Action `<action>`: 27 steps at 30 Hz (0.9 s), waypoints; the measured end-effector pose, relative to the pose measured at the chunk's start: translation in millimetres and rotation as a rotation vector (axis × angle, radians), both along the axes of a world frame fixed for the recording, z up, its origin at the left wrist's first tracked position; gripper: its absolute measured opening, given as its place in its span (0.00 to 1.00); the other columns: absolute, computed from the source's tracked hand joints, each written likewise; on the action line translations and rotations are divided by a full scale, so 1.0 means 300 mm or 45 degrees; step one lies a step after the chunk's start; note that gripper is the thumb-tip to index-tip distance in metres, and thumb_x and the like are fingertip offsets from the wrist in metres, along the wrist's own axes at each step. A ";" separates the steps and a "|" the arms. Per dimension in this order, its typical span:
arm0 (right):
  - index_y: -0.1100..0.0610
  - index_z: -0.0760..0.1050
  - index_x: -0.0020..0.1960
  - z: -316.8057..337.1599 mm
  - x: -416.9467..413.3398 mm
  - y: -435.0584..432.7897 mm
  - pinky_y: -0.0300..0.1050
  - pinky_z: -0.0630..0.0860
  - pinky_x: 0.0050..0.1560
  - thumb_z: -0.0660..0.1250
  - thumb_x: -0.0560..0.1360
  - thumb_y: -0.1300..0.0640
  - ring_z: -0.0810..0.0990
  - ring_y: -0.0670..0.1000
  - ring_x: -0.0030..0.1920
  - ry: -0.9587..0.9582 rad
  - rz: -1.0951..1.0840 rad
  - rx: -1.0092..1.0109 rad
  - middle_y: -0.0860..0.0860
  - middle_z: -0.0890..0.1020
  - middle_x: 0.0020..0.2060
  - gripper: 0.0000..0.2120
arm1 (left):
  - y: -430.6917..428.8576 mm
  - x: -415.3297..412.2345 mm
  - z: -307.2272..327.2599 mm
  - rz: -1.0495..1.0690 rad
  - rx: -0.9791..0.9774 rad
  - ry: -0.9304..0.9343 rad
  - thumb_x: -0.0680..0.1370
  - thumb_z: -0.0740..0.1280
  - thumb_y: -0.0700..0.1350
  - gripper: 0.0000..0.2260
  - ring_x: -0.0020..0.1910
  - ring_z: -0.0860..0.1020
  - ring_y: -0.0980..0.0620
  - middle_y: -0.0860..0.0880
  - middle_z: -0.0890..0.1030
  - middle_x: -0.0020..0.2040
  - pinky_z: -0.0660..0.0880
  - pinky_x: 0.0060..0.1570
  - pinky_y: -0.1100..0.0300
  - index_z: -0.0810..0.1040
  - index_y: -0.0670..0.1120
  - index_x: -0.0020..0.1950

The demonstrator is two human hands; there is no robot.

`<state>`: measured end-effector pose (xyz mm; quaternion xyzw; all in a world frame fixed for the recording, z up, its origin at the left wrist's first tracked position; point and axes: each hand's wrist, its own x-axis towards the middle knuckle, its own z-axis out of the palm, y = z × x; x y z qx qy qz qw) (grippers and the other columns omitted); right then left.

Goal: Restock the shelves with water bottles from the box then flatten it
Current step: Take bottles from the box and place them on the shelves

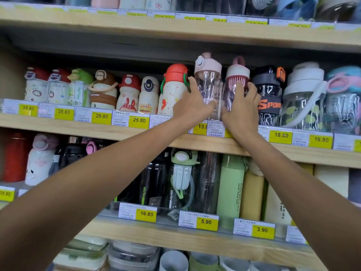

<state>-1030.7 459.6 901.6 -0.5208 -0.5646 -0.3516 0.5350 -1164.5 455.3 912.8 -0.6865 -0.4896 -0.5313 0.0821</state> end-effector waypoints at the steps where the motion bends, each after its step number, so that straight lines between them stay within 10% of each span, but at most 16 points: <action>1: 0.60 0.59 0.72 0.004 -0.001 0.000 0.55 0.67 0.62 0.66 0.74 0.57 0.61 0.63 0.67 0.001 0.003 -0.001 0.62 0.59 0.71 0.31 | -0.001 0.000 0.005 0.010 0.007 0.007 0.75 0.62 0.61 0.42 0.64 0.72 0.42 0.44 0.70 0.69 0.69 0.52 0.53 0.40 0.47 0.78; 27: 0.59 0.60 0.72 -0.006 0.003 -0.004 0.55 0.69 0.61 0.66 0.74 0.59 0.62 0.63 0.67 0.048 0.079 -0.029 0.61 0.59 0.71 0.29 | -0.022 0.035 -0.012 0.057 0.144 0.175 0.75 0.66 0.56 0.43 0.64 0.67 0.38 0.41 0.61 0.69 0.69 0.56 0.47 0.39 0.48 0.77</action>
